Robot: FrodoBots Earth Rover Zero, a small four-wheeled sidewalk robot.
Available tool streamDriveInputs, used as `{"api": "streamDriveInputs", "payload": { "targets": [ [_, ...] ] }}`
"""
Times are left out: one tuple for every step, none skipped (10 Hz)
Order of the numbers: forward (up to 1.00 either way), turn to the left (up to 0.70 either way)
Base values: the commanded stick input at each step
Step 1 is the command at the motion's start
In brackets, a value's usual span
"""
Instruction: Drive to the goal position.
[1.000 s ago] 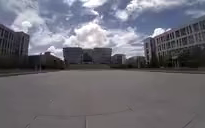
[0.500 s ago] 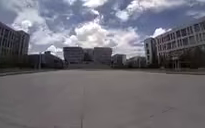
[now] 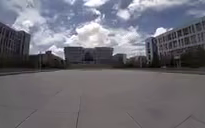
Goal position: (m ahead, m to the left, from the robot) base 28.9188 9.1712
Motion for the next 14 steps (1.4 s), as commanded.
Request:
{"api": "streamDriveInputs", "payload": {
  "targets": [
    [0.70, 0.02],
    [0.70, 0.06],
    [0.70, 0.02],
    [0.70, 0.06],
    [0.70, 0.15],
    [0.70, 0.14],
    [0.70, 0.14],
    [0.70, 0.13],
    [0.70, 0.14],
    [0.70, 0.13],
    [0.70, 0.13],
    [0.70, 0.14],
    [0.70, 0.13],
    [0.70, 0.14]
  ]
}}
